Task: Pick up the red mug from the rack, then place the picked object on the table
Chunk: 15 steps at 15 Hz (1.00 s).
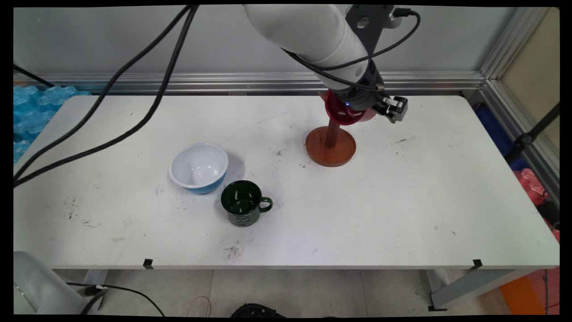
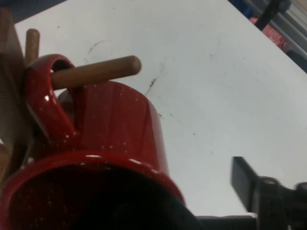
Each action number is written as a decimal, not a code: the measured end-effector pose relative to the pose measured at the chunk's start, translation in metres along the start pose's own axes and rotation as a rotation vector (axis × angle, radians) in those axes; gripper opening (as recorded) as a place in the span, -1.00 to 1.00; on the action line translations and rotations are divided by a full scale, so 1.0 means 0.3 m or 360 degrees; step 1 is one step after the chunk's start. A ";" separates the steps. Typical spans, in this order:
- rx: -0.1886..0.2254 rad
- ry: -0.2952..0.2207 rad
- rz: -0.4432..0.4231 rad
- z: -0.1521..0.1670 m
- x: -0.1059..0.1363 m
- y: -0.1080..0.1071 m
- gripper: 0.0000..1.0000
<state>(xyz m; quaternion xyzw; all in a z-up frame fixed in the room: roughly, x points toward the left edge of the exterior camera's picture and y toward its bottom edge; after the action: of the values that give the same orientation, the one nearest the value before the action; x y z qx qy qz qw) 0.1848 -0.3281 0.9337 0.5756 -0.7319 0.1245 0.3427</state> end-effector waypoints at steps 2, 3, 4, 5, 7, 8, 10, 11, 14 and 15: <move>0.0016 -0.0001 0.0000 0.007 0.001 0.001 -1.00; 0.0025 -0.0002 0.0000 0.010 0.000 0.000 -1.00; 0.0033 -0.0003 0.0001 0.012 0.000 0.000 -1.00; 0.0039 -0.0004 0.0002 0.014 -0.001 0.000 -1.00; 0.0051 -0.0005 0.0005 0.014 -0.003 -0.002 -1.00; 0.0057 -0.0007 0.0006 0.014 -0.004 -0.004 -1.00; 0.0066 -0.0008 0.0011 0.012 -0.006 -0.007 -1.00; 0.0069 -0.0006 0.0014 0.011 -0.007 -0.009 -1.00; 0.0069 0.0001 0.0023 0.000 -0.004 -0.014 -1.00; 0.0068 0.0005 0.0027 -0.006 -0.003 -0.015 -1.00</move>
<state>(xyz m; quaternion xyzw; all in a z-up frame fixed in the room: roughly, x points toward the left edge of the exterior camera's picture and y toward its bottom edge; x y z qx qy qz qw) 0.1898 -0.3278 0.9334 0.5765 -0.7333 0.1437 0.3305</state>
